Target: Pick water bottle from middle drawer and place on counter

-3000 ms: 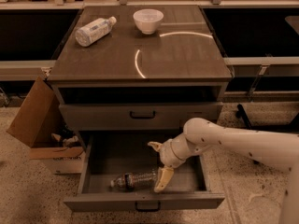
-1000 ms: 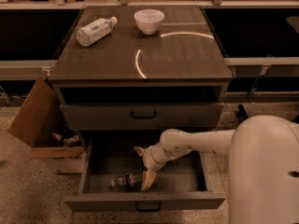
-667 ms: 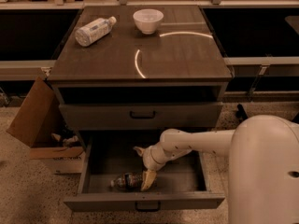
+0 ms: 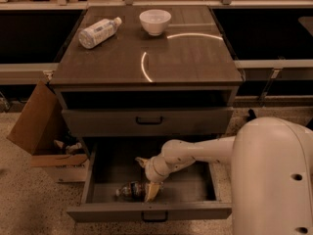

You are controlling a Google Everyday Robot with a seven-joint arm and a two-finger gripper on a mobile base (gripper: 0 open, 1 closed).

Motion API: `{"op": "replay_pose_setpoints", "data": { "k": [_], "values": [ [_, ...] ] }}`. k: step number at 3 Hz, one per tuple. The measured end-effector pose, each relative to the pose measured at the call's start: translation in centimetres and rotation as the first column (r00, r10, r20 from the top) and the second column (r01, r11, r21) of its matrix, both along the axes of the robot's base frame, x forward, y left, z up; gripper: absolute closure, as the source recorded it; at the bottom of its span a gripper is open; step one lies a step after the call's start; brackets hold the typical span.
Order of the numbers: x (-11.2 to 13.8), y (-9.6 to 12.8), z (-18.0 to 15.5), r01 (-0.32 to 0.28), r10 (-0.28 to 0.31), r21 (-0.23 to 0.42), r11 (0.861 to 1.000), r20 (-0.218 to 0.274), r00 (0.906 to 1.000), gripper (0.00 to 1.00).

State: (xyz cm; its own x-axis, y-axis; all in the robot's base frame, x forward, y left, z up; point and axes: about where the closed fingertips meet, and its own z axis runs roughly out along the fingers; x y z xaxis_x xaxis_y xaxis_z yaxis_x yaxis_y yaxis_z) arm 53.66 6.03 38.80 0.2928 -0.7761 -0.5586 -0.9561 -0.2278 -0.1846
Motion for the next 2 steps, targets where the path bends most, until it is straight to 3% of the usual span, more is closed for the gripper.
{"op": "replay_pose_setpoints", "data": {
  "k": [2],
  "values": [
    [-0.39,1.04,-0.88,-0.013,0.013,0.011,1.0,0.015,0.9998,0.42]
  ]
}}
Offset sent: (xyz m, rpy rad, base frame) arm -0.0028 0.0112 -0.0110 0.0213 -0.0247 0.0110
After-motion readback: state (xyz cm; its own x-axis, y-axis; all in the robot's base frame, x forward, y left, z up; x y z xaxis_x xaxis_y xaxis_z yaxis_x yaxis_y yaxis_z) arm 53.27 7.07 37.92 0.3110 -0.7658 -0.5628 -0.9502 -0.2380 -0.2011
